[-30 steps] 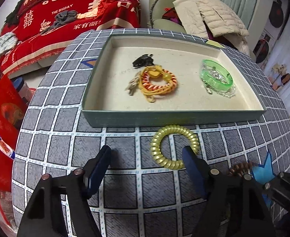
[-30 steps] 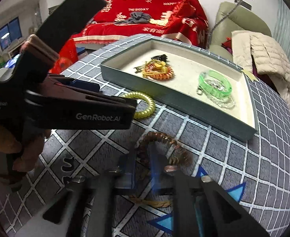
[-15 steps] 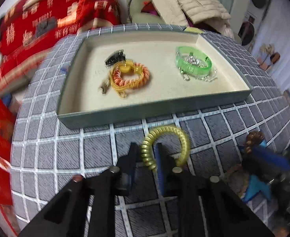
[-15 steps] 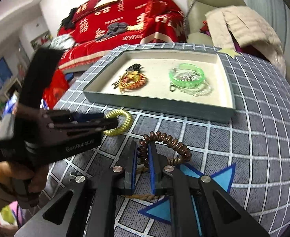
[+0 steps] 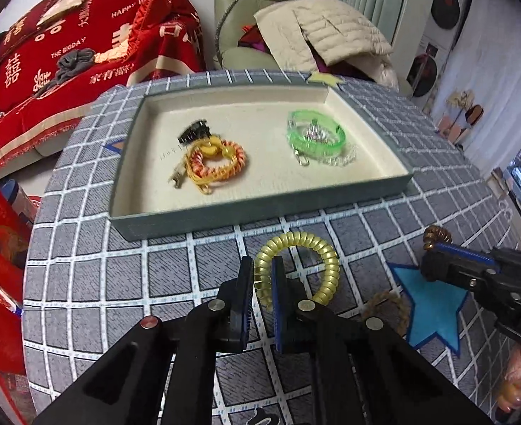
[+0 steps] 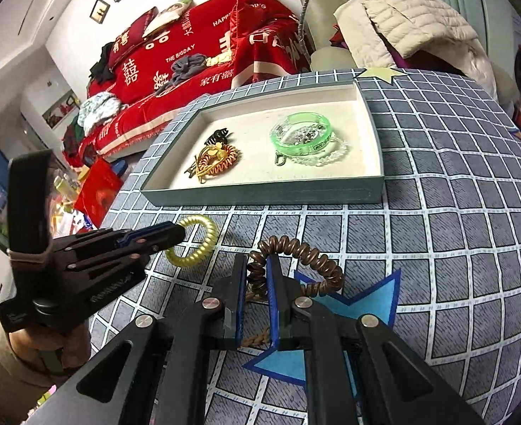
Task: Organize jewelry
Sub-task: 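Grasp the yellow coil hair tie with the left tool while the right tool grasps the brown coil tie, then carry the yellow coil in the left tool while the right tool carries the brown coil to the tray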
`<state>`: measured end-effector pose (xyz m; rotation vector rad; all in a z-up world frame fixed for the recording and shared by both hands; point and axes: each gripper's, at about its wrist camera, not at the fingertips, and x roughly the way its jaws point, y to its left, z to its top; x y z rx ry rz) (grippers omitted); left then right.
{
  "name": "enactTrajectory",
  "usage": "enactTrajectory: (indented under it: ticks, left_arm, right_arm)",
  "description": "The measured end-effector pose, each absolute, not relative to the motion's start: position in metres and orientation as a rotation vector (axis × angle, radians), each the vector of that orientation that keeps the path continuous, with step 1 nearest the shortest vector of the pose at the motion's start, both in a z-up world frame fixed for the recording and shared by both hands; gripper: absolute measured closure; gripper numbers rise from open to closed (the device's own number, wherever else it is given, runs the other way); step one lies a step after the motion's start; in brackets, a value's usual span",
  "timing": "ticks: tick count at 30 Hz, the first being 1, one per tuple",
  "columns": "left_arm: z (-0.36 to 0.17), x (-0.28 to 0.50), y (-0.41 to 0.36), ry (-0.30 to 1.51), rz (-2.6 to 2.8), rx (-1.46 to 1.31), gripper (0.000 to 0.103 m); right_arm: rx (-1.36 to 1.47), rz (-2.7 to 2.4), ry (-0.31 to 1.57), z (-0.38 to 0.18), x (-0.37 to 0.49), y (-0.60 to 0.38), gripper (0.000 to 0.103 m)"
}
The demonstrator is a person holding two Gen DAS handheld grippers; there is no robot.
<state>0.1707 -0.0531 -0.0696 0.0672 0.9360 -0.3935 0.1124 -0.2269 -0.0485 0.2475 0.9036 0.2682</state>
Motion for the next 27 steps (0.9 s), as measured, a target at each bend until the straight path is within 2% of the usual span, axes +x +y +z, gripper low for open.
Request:
enactTrajectory:
  ticks: [14,27]
  left_arm:
    - [-0.046,0.180,-0.031,0.869,-0.343,0.033,0.072]
    - [-0.036,0.225,-0.025,0.860,-0.306,0.016,0.072]
  right_arm:
    - [0.251,0.252,0.888,-0.030,0.125,-0.237,0.091]
    - [0.287,0.261,0.869,-0.011,0.182,-0.242,0.091]
